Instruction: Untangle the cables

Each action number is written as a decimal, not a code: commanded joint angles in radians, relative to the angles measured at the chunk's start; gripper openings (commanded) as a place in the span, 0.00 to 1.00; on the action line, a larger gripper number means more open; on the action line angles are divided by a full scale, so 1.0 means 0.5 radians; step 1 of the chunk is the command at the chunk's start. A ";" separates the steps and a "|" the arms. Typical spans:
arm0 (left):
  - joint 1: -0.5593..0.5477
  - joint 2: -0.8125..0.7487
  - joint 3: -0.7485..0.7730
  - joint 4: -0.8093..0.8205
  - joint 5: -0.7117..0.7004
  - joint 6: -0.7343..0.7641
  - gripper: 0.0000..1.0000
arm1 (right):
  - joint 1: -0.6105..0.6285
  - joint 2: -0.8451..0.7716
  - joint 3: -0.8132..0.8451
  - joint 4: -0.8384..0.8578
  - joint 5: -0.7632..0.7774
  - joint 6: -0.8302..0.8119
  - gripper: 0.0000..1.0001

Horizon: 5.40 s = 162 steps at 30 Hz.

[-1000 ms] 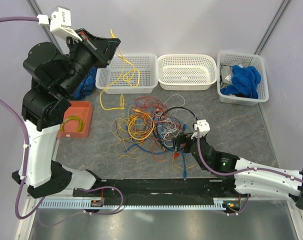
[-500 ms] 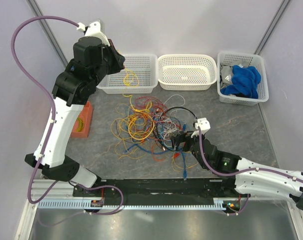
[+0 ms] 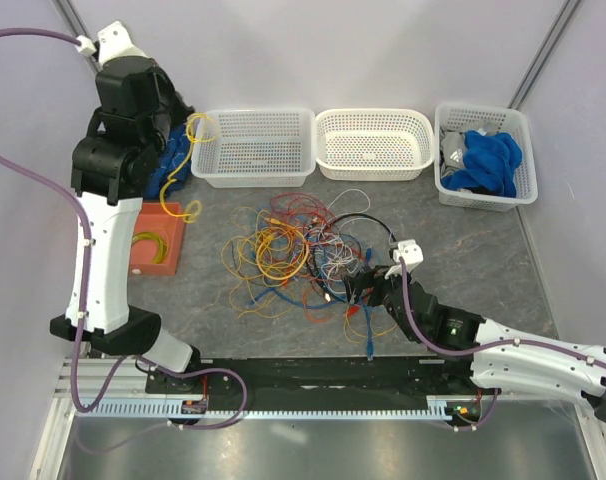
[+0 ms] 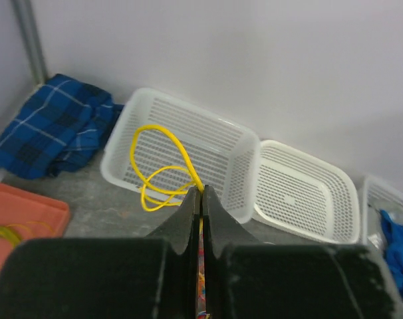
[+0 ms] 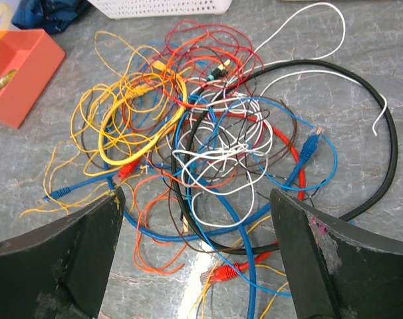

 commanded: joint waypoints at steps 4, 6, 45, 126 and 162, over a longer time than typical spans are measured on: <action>0.434 -0.024 -0.152 -0.118 -0.216 -0.054 0.02 | 0.003 0.033 -0.055 0.156 -0.068 0.020 0.98; 0.524 -0.045 -0.222 -0.115 -0.222 -0.112 0.02 | 0.003 0.042 -0.058 0.171 -0.081 0.017 0.98; 1.040 -0.236 -1.990 0.283 -0.277 -0.573 0.22 | 0.003 0.232 -0.116 0.248 -0.301 0.106 0.98; -0.736 -0.193 -0.842 0.695 1.542 -0.162 0.02 | 0.006 0.229 0.209 1.106 -0.461 -0.557 0.98; -0.804 -0.502 -1.149 0.722 0.963 -0.122 0.06 | -0.328 0.836 0.166 2.345 -0.305 -0.311 0.00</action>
